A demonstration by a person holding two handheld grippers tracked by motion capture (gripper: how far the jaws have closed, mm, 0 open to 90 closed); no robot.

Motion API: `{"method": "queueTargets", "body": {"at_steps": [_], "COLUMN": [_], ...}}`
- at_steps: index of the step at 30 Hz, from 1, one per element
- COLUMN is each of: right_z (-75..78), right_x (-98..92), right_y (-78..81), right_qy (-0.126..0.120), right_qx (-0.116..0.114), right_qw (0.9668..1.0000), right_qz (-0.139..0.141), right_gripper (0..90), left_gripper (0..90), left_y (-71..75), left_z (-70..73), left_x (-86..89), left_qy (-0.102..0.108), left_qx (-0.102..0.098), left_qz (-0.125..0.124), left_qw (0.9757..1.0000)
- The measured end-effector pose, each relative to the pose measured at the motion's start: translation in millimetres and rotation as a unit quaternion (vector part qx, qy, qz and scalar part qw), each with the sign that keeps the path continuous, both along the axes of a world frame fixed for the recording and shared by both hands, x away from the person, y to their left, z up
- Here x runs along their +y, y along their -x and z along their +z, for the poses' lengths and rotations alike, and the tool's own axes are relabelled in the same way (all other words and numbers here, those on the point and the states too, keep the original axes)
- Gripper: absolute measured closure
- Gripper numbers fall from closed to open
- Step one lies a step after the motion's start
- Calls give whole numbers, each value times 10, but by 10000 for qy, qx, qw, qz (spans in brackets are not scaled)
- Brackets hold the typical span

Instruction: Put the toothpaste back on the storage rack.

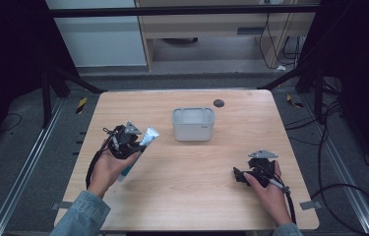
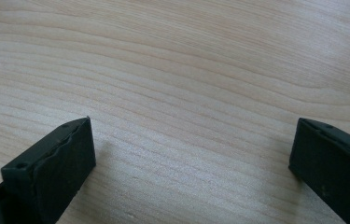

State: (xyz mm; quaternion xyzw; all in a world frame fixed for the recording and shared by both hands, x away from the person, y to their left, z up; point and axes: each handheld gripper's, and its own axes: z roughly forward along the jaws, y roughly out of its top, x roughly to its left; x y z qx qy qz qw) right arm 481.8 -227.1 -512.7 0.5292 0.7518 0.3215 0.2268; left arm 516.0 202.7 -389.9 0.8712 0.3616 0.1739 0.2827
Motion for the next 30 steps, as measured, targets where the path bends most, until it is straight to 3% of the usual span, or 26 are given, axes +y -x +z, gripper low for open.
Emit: {"method": "queueTargets", "body": {"at_steps": [5,13,20,30], "right_z": [0,0,0,0], "right_x": [0,0,0,0], "right_y": [0,0,0,0], "right_qy": [3,-3,2,1], "right_qx": [-1,0,-1,-1], "right_qw": [10000,10000,10000,10000], "right_qz": [-1,4,-1,-1], "right_gripper": [5,5,5,5], "left_gripper": [783,782,782,782], "left_y": [5,0,40,24], "left_z": [18,46,119,110], "left_x": [-39,-52,-100,-178], "left_qy": [-124,79,122,266], "left_qx": [25,-118,-337,-388], "left_qz": [-159,-67,-9,-7], "left_qw": [9998,9999,9994,9989]}}
